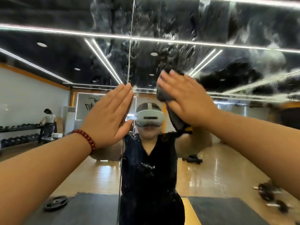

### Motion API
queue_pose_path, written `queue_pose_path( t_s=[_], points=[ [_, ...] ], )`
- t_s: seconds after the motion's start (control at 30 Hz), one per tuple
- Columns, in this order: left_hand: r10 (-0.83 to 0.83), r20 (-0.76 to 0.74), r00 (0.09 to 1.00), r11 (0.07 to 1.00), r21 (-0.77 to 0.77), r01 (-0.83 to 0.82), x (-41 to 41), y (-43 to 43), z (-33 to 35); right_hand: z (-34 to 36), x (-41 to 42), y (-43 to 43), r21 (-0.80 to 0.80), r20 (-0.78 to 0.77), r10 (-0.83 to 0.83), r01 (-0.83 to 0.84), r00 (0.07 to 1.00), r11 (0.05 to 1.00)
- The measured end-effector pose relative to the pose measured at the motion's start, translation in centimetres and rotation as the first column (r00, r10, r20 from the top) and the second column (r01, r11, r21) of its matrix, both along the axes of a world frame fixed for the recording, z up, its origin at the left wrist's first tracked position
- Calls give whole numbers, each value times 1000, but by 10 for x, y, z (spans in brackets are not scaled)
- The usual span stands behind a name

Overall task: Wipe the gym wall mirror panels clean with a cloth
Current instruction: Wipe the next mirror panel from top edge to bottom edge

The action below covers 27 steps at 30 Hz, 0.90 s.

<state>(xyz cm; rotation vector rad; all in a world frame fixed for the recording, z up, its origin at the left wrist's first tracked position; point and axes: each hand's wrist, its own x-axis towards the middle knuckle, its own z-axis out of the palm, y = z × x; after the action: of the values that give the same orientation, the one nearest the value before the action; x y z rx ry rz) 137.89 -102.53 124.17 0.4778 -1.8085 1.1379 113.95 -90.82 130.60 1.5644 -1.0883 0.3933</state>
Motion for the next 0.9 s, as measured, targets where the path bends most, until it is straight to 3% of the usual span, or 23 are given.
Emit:
queue_pose_path(
  t_s=[0.07, 0.1, 0.17, 0.27, 0.37, 0.43, 0.53, 0.6, 0.7, 0.8, 0.9],
  points=[
    [-6, -4, 1000, 1000, -4, 6, 5, -4, -5, 12, 16, -8, -86, 143, -43, 55, 989, 995],
    [-7, -8, 1000, 1000, -12, 7, 6, -7, -6, 11, 24, -15, -108, 137, -43, 59, 990, 992],
    [-15, -24, 1000, 1000, -21, 14, 6, -11, -7, -2, 37, -24, -66, -28, -2, 0, 1000, 998],
    [-26, -17, 1000, 1000, -14, 25, 7, -13, -9, -38, 32, -28, 78, -349, 52, -26, 936, 997],
    [-22, -9, 1000, 1000, -15, 22, 8, -12, -10, -54, 20, -20, 200, -495, 62, 44, 867, 979],
    [-28, -4, 1000, 1000, -12, 28, 7, -11, -11, -43, 21, -20, 173, -451, 49, 33, 891, 984],
    [-45, 10, 999, 999, -17, 46, 8, -12, -11, -16, 32, -23, -5, -171, -20, 20, 985, 1000],
    [-60, 12, 998, 998, -13, 60, 8, -13, -12, -19, 41, -27, -58, -111, -33, 26, 993, 998],
    [-86, 23, 996, 996, -7, 86, 8, -13, -12, -60, 36, -25, 51, -279, 32, -19, 960, 999],
    [-63, 39, 997, 998, -15, 64, 8, -11, -12, -109, 23, -16, 200, -480, 59, 44, 875, 979],
    [-49, 129, 990, 997, -54, 56, 7, -9, -13, -116, 14, -16, 202, -497, 58, 50, 866, 978]
  ],
)
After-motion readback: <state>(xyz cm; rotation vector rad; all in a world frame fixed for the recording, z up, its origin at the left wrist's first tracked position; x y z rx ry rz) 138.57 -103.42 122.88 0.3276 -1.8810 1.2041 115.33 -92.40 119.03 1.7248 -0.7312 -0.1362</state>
